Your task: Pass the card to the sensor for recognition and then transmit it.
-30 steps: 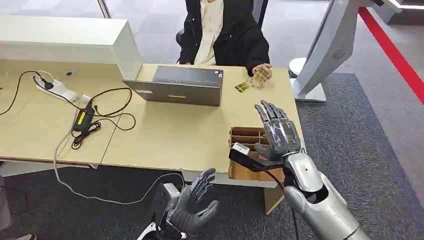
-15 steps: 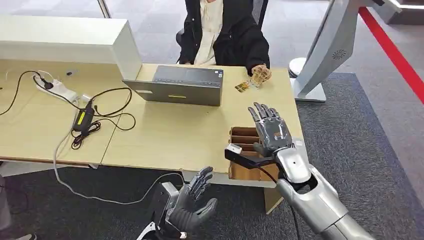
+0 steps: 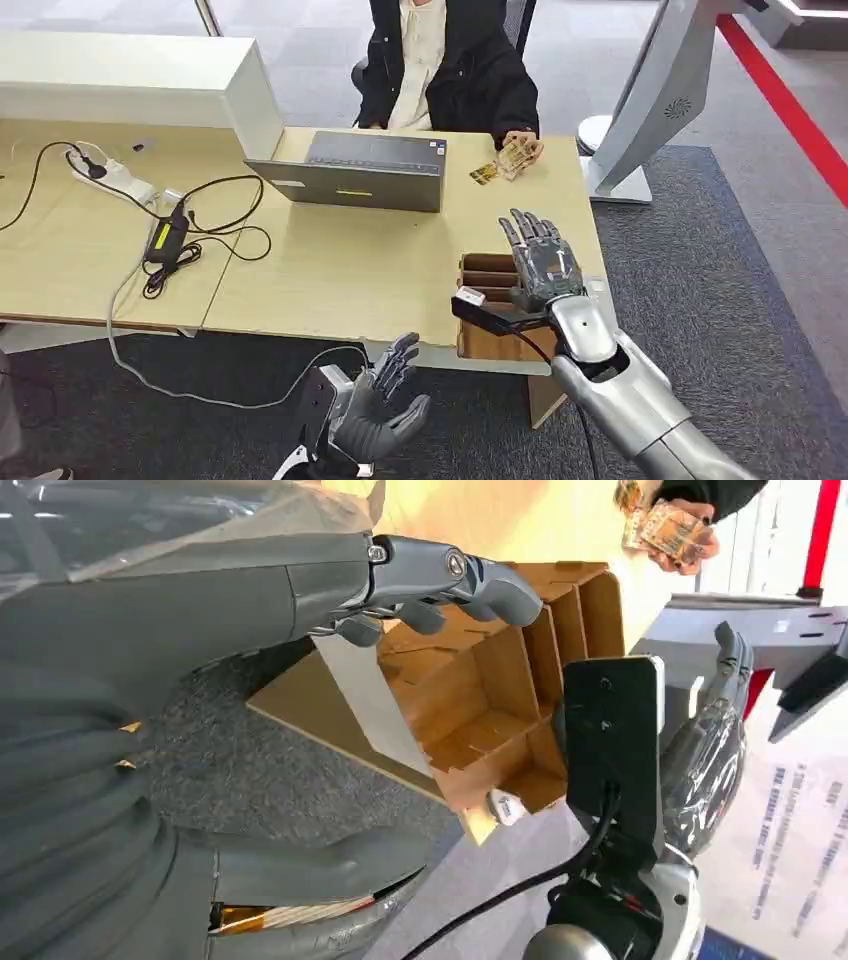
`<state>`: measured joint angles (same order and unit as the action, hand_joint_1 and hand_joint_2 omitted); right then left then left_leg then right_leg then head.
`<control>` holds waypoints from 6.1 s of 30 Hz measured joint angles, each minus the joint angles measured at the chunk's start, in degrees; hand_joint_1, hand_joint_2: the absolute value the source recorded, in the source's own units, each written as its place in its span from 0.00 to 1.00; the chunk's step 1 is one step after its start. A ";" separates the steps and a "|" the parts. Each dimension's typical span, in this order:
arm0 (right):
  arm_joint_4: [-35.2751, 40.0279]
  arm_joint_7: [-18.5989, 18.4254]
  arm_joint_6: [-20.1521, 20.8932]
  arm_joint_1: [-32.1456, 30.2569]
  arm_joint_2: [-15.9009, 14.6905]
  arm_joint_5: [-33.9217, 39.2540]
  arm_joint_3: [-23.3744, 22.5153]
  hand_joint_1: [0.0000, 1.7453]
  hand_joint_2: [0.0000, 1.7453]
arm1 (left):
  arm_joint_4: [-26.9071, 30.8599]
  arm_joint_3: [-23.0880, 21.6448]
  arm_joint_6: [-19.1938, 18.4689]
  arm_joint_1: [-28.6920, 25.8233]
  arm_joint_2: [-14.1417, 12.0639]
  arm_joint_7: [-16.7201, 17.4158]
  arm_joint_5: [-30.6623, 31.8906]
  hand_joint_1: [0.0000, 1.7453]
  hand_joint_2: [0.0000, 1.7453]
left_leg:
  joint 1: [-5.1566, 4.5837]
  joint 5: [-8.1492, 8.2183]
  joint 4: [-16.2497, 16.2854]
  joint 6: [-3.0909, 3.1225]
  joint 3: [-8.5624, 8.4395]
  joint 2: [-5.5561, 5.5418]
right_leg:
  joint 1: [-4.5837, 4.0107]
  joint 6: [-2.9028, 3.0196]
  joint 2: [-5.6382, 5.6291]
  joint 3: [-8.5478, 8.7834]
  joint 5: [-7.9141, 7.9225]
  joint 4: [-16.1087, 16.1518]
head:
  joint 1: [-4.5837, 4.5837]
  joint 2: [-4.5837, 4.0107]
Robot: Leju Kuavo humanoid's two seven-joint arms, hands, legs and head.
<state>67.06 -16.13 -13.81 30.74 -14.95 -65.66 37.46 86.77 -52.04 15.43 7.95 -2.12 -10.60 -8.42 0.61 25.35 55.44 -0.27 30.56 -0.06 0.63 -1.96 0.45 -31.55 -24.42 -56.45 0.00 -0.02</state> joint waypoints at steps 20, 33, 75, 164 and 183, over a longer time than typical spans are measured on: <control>-1.46 -2.05 -0.88 0.19 -2.54 0.33 -1.77 0.00 1.00 | 0.46 -0.04 0.35 -0.29 -0.76 0.39 -0.39 0.00 1.00 | 0.00 0.00 0.01 0.00 -0.02 0.01 | 0.01 0.00 0.00 0.00 0.01 0.01 | 0.02 0.02; -1.49 -1.33 -1.05 -0.36 -2.75 0.29 -2.08 0.00 1.00 | 0.92 -0.04 0.18 -0.29 -1.01 0.89 -0.39 0.00 1.00 | -0.01 0.00 0.01 0.00 -0.02 0.01 | 0.01 0.00 0.00 0.00 0.01 0.01 | 0.00 0.00; 0.50 0.24 1.35 -0.49 -1.79 1.44 -2.03 1.00 1.00 | 1.86 -0.11 -1.42 -0.31 -1.03 -0.07 -0.04 0.00 1.00 | 0.00 0.00 0.01 0.00 -0.02 0.01 | 0.00 0.00 0.00 0.00 0.01 0.00 | 0.02 0.00; -4.20 -0.81 2.14 0.91 -3.58 3.67 -2.97 0.00 1.00 | 1.88 -0.11 -2.16 0.05 -0.98 0.72 0.98 0.00 1.00 | 0.00 0.00 0.01 0.00 -0.01 0.00 | 0.00 0.00 0.00 0.00 0.01 0.01 | 0.00 0.00; -5.44 -1.40 3.30 2.30 -3.65 6.63 -3.52 1.00 1.00 | 2.34 -0.11 0.50 0.03 -1.01 1.27 1.40 0.00 1.00 | 0.00 0.00 0.01 0.00 -0.02 0.02 | 0.00 0.00 0.00 0.00 0.01 0.00 | 0.02 0.00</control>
<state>61.61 -17.53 -10.51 33.04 -18.60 -59.04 33.94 89.11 -52.15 15.93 7.98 -3.13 -9.33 -7.02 0.60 25.35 55.45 -0.26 30.54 -0.05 0.63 -1.96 0.44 -31.55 -24.42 -56.44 0.02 -0.02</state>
